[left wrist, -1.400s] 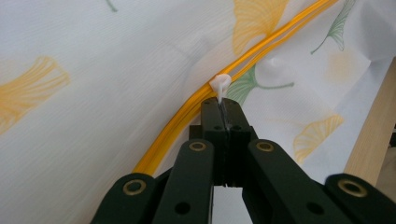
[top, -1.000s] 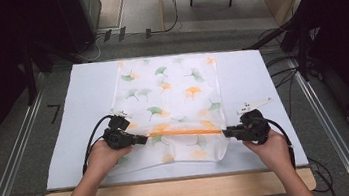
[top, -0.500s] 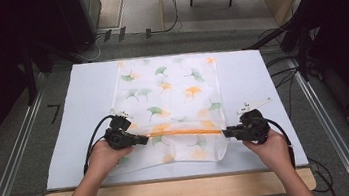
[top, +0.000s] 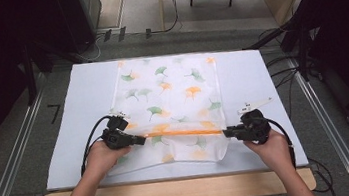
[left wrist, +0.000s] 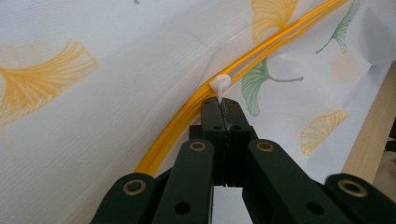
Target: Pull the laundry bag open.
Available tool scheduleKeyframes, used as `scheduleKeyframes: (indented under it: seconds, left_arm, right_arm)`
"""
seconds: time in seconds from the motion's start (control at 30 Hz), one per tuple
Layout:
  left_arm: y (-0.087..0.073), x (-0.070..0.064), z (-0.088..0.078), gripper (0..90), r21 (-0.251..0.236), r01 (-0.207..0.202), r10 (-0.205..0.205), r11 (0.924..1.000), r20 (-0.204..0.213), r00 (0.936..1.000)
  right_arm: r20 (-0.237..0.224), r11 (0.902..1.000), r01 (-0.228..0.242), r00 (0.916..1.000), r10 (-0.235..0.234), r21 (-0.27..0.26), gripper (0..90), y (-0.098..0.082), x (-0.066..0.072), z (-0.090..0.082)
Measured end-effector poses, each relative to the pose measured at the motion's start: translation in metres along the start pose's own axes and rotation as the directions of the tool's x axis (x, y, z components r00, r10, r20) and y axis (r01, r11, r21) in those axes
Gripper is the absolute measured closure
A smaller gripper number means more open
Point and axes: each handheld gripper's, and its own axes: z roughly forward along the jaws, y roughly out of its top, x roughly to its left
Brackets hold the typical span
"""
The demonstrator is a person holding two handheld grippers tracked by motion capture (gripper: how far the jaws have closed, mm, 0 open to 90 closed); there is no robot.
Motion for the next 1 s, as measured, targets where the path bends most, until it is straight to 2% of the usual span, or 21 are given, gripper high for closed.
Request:
scheduleKeyframes:
  seconds: [0.17,0.3,0.43,1.0]
  left_arm:
    - [-0.011,0.008,-0.014,90.0,0.012,0.013,-0.013,0.9998,-0.01,0.9999]
    - [-0.02,0.011,-0.024,90.0,-0.01,0.023,-0.023,0.9997,-0.01,0.9997]
    - [-0.021,0.011,-0.025,90.0,-0.013,0.023,-0.023,0.9997,-0.013,0.9997]
    - [-0.02,0.011,-0.022,90.0,-0.007,0.021,-0.021,0.9997,-0.008,0.9997]
  right_arm:
    - [-0.003,0.9999,-0.012,0.9999,0.012,-0.007,83.4,0.0,-0.004,-0.003]
    - [-0.011,1.0,-0.007,0.9999,0.007,0.004,83.4,0.003,-0.003,0.001]
    - [-0.01,0.9999,0.01,0.9999,-0.01,0.008,83.5,0.006,-0.002,0.004]
    - [-0.01,0.9999,-0.002,0.9999,0.002,0.012,83.5,0.005,-0.004,0.004]
